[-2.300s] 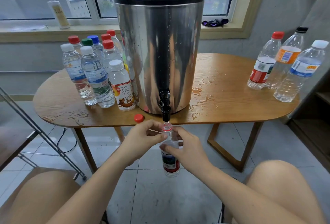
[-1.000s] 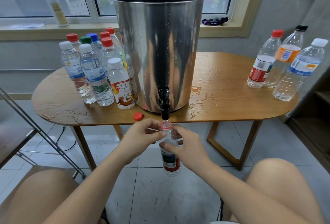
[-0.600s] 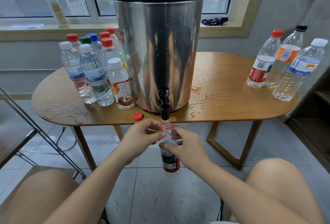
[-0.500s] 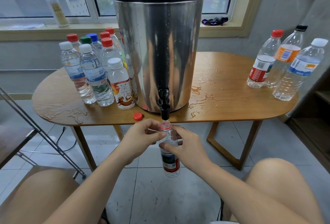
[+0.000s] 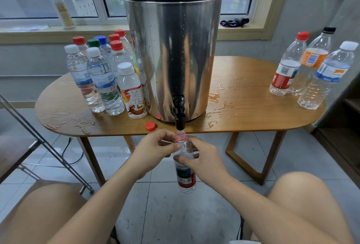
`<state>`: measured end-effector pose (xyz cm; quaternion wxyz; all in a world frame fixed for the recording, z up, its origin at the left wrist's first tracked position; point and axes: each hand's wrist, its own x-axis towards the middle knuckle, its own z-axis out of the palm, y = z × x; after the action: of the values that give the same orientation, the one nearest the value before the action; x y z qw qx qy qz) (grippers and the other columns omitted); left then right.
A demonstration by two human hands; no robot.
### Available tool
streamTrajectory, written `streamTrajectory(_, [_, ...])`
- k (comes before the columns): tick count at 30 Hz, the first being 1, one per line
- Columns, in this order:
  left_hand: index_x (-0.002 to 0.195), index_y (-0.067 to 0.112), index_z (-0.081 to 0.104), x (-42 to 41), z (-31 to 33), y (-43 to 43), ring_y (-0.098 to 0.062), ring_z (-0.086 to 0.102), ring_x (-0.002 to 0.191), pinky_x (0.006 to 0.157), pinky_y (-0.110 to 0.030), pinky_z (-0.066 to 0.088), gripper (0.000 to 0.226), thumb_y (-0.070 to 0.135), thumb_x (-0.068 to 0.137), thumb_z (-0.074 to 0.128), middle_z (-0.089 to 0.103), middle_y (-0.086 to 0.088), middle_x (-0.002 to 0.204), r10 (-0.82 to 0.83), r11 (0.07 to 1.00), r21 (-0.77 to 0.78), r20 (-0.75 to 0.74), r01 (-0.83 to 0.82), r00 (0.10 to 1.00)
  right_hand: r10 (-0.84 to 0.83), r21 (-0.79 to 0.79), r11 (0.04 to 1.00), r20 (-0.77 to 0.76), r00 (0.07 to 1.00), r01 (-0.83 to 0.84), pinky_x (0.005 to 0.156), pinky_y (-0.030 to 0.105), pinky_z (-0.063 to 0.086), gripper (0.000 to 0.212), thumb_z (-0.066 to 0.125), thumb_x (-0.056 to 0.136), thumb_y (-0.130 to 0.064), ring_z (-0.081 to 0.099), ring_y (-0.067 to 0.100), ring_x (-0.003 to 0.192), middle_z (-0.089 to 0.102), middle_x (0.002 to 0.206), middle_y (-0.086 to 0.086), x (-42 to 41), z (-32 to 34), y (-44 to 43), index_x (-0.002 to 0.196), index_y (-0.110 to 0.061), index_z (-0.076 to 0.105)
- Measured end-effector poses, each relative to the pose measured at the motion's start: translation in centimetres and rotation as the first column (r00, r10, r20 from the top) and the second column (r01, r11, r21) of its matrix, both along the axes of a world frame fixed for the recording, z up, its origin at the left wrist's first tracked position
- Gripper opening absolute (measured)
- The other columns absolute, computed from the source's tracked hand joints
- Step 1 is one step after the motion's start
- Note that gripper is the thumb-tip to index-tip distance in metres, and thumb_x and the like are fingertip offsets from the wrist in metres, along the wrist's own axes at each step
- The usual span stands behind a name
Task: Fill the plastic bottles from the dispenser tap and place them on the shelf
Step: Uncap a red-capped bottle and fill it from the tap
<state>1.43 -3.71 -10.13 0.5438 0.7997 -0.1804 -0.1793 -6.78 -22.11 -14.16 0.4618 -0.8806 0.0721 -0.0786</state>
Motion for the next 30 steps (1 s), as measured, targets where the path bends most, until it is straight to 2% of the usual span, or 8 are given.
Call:
streamTrajectory(7, [0.104,0.037,0.080,0.01,-0.07,0.04,-0.012,0.076,0.099,0.090,-0.043,0.067,0.014,0.030,0.093,0.086,0.079,0.011,0.109,-0.003,1.000,-0.005,-0.008,0.003,1.000,0.003,0.001,1.000,0.008,1.000,-0.003,0.096,0.042,0.063,0.065,0.082,0.083,-0.062,0.064,0.004,0.114,0.070,0.124,-0.020,0.13,-0.22,0.00,0.142,-0.043,0.060])
streamTrajectory(30, [0.106,0.036,0.079,-0.13,0.00,0.07,-0.014,0.076,0.099,0.089,-0.044,0.067,0.014,0.030,0.094,0.085,0.079,0.010,0.109,-0.004,1.000,-0.012,-0.009,0.004,1.000,0.014,-0.006,1.000,0.028,1.000,-0.014,0.097,0.042,0.063,0.063,0.078,0.087,-0.061,0.063,0.005,0.114,0.067,0.123,-0.021,0.08,-0.36,-0.01,0.145,-0.049,0.055])
